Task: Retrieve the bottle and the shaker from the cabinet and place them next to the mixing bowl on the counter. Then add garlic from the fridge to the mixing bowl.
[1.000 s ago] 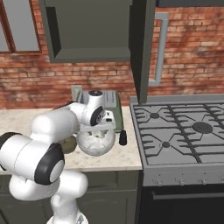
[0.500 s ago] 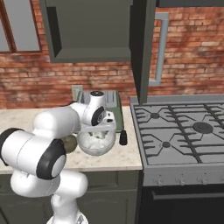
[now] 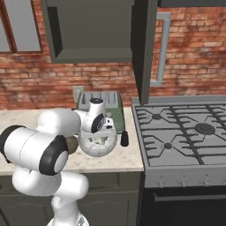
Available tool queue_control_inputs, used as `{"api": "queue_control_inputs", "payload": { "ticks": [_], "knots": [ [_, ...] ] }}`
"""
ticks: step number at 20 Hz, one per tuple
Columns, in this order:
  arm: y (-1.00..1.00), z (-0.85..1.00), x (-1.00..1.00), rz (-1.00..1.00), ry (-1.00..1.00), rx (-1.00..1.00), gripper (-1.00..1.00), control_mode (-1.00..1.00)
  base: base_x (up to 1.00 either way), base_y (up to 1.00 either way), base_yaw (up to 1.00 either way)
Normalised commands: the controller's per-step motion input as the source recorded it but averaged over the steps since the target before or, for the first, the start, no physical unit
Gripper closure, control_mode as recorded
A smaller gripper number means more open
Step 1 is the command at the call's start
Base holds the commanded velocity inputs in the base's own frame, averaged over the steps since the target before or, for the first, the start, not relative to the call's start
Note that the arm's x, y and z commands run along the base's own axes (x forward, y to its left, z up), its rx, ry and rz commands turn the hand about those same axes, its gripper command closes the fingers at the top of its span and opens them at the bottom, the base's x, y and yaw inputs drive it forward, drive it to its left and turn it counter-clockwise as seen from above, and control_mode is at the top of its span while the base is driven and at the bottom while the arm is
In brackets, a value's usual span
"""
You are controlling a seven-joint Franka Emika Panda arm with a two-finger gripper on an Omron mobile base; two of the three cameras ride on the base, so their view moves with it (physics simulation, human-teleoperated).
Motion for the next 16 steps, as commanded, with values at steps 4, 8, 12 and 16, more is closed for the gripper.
{"api": "queue_control_inputs", "payload": {
  "ticks": [4, 8, 12, 16],
  "knots": [
    [0.0, 0.0, 0.0, 0.0, 0.0, 0.0, 1.0, -1.0, 0.0, 0.0, 0.0],
    [0.0, 0.0, 0.0, 0.0, 0.0, 0.0, -1.0, -1.0, 0.0, 0.0, 0.0],
    [0.0, 0.0, 0.0, 0.0, 0.0, 0.0, -1.0, -1.0, 0.0, 0.0, 0.0],
    [0.0, 0.0, -0.17, 0.0, 0.0, 0.0, -1.0, -1.0, 0.0, 0.0, 0.0]
  ]
}}
